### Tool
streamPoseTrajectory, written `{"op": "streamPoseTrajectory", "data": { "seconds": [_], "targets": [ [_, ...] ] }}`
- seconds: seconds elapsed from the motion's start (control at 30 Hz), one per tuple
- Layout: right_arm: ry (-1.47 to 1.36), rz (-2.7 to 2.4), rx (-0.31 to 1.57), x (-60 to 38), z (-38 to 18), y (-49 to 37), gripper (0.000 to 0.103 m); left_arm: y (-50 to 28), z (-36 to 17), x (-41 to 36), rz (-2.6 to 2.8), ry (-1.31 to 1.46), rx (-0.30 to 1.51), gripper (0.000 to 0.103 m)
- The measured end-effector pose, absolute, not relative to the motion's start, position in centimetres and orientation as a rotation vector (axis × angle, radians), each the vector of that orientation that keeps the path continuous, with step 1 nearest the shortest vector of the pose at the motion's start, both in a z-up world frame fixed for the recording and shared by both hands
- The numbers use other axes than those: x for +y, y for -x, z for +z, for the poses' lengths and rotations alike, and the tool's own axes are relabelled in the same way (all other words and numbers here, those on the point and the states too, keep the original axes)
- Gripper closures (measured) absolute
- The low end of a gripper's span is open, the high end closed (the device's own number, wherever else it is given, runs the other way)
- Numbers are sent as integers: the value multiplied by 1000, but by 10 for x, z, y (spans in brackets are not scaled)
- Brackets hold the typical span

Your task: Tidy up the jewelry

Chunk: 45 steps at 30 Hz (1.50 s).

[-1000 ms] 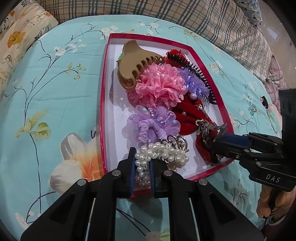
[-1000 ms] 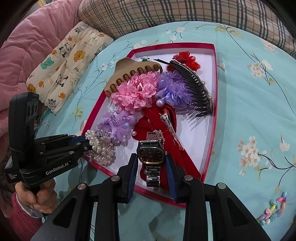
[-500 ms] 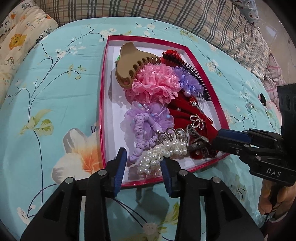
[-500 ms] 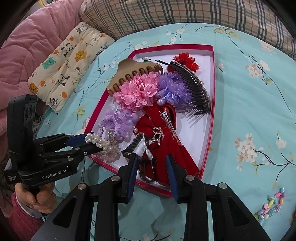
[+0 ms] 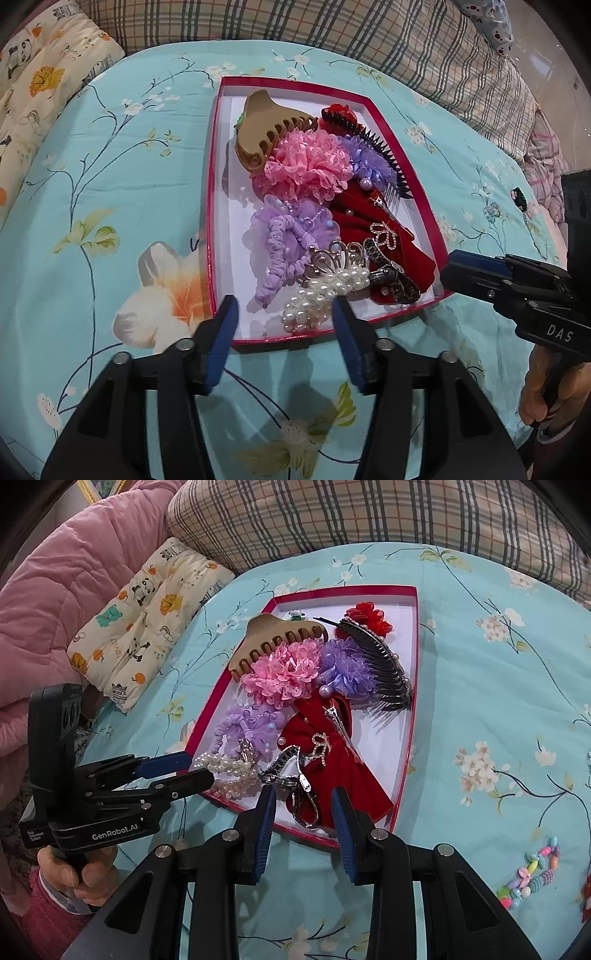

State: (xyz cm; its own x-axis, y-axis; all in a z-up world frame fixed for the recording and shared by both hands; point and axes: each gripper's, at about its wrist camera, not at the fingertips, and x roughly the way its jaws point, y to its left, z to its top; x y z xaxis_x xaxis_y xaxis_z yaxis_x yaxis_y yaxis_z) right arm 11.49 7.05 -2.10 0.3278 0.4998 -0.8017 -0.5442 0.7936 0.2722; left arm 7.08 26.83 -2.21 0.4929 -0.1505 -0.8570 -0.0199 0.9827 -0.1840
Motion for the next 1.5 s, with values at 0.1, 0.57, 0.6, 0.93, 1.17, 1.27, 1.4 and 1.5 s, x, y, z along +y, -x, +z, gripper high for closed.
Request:
{"op": "streamPoseTrajectory", "data": {
  "seconds": [0.1, 0.57, 0.6, 0.93, 1.17, 1.27, 1.4, 1.5],
  "targets": [
    [43, 677, 1027, 67, -19, -113, 69, -68, -20, 269, -80, 182, 1052, 48],
    [30, 662, 991, 58, -8, -103, 62, -50, -6, 267, -40, 201, 1028, 32],
    [31, 661, 991, 57, -8, -103, 60, -48, -5, 266, -30, 197, 1025, 32],
    [50, 645, 966, 52, -2, -85, 40, -28, 18, 258, 84, 138, 991, 19],
    [54, 626, 945, 45, 3, -75, 33, -16, 26, 256, 163, 111, 971, 19],
    [63, 620, 939, 44, 4, -70, 32, -12, 29, 256, 183, 102, 965, 18],
    [81, 614, 937, 44, 5, -65, 29, -9, 31, 256, 209, 90, 964, 18],
    [98, 611, 939, 45, 5, -62, 26, -7, 31, 256, 227, 80, 969, 18]
  ]
}}
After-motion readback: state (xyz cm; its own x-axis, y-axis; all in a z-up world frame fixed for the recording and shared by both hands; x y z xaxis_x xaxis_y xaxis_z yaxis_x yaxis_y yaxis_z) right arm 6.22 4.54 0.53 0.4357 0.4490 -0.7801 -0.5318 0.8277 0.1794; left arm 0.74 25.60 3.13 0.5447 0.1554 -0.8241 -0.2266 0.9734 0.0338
